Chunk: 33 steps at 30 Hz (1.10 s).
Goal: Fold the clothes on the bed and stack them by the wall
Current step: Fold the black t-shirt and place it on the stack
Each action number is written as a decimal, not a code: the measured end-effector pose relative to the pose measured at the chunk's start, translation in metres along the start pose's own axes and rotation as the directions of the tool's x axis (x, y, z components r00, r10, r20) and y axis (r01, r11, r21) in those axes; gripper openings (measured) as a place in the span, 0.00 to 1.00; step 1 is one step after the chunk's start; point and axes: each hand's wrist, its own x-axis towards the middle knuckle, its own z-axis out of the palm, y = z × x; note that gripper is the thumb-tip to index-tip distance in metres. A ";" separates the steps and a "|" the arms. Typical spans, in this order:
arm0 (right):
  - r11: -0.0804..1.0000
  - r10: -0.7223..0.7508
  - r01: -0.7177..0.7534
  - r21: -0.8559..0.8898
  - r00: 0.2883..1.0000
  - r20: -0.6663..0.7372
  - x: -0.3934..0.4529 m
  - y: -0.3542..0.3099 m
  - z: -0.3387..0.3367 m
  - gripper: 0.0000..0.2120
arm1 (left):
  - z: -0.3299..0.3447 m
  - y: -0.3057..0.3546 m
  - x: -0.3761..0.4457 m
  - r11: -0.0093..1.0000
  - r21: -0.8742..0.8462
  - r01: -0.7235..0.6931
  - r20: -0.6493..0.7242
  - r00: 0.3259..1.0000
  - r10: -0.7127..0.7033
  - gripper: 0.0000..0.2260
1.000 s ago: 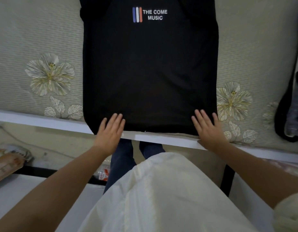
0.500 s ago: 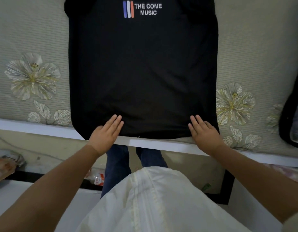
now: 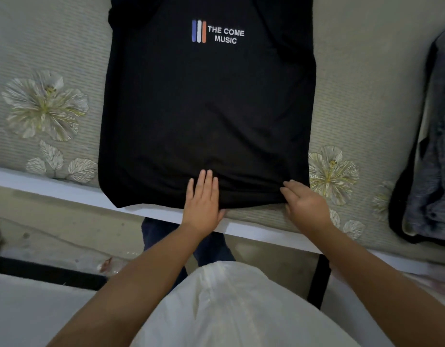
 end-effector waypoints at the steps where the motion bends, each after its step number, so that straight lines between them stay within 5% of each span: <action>1: 1.000 0.004 -0.005 -0.006 1.000 -0.017 -0.002 0.001 -0.002 0.21 | -0.001 0.000 0.004 1.000 -0.007 0.005 -0.021 1.000 -0.005 0.31; 6: 0.997 -0.010 0.009 -0.074 1.000 -0.011 -0.003 0.001 -0.001 0.19 | -0.019 -0.039 0.007 0.989 0.013 -0.150 -0.335 0.931 0.145 0.18; 11: 0.997 0.015 -0.008 -0.072 0.996 0.092 -0.002 -0.007 0.006 0.20 | -0.032 -0.093 -0.013 0.999 -0.043 -0.006 -0.247 0.969 -0.005 0.23; 13: 0.998 0.061 -0.059 -0.015 0.991 0.122 0.003 -0.014 0.010 0.17 | -0.036 -0.105 -0.021 1.000 0.014 -0.019 -0.218 0.976 0.021 0.24; 16: 0.998 0.065 -0.062 -0.020 0.964 0.258 0.001 -0.019 0.017 0.29 | -0.050 -0.109 -0.027 0.983 0.156 -0.096 -0.229 0.965 0.130 0.23; 20: 0.993 -0.018 0.072 -0.088 0.865 0.502 -0.011 -0.023 0.013 0.34 | -0.060 -0.116 -0.035 0.976 0.186 -0.114 0.182 0.980 0.079 0.26; 24: 0.993 -0.065 0.122 -0.004 0.557 0.828 -0.029 -0.034 -0.003 0.34 | -0.072 -0.110 -0.054 0.938 0.199 -0.284 0.546 0.827 0.135 0.21; 25: 0.992 -0.055 0.125 -0.013 0.527 0.848 -0.033 -0.038 -0.006 0.33 | -0.076 -0.108 -0.059 0.930 0.186 -0.317 0.609 0.780 0.144 0.19; 28: 0.988 0.002 0.111 -0.109 0.693 0.721 -0.031 -0.044 -0.020 0.29 | -0.093 -0.106 -0.057 0.919 0.236 -0.315 0.553 0.821 0.139 0.18; 30: 0.990 0.088 -0.016 -0.140 0.843 0.530 -0.017 -0.042 -0.031 0.28 | -0.114 -0.107 -0.045 0.908 0.342 -0.243 0.324 0.937 0.128 0.24; 33: 0.977 0.197 -0.159 -0.139 0.922 0.332 0.026 -0.035 -0.054 0.28 | -0.145 -0.119 -0.021 0.933 0.342 -0.108 0.020 0.994 0.107 0.26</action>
